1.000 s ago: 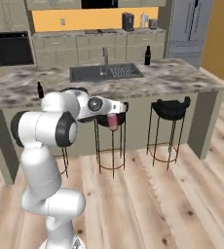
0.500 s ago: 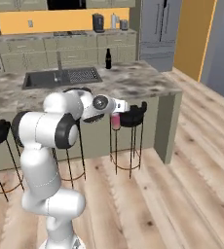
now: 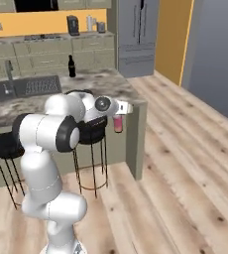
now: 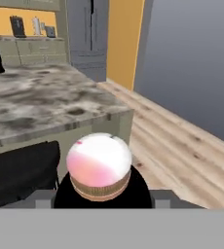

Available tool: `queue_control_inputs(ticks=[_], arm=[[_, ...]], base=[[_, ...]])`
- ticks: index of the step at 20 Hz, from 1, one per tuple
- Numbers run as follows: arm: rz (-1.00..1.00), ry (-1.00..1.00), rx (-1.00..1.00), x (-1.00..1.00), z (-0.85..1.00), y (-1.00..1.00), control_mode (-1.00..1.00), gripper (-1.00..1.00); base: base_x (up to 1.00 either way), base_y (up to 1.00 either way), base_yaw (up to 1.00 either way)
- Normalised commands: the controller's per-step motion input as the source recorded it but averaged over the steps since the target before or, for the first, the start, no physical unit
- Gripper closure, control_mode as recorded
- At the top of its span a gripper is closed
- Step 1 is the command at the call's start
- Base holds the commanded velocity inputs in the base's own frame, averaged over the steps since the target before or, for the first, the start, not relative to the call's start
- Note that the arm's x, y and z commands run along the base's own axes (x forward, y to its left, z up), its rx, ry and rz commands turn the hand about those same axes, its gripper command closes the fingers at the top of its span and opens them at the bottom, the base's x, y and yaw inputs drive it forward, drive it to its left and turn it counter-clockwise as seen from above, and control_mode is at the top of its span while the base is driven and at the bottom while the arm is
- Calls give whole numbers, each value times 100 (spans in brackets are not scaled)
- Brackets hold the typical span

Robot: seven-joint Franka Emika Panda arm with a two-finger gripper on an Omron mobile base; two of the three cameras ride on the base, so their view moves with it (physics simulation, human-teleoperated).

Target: Place the large bottle from the dining counter next to the other large bottle outside the sink, and place the small bottle from the dining counter next to the other small bottle inside the sink.

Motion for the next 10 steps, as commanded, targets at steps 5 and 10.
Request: queue_control_inputs(ticks=[5, 10], arm=[[0, 0, 0, 0, 0, 0, 100, 100], [0, 0, 0, 0, 0, 0, 100, 100]], base=[[87, -67, -10], [83, -76, -3]])
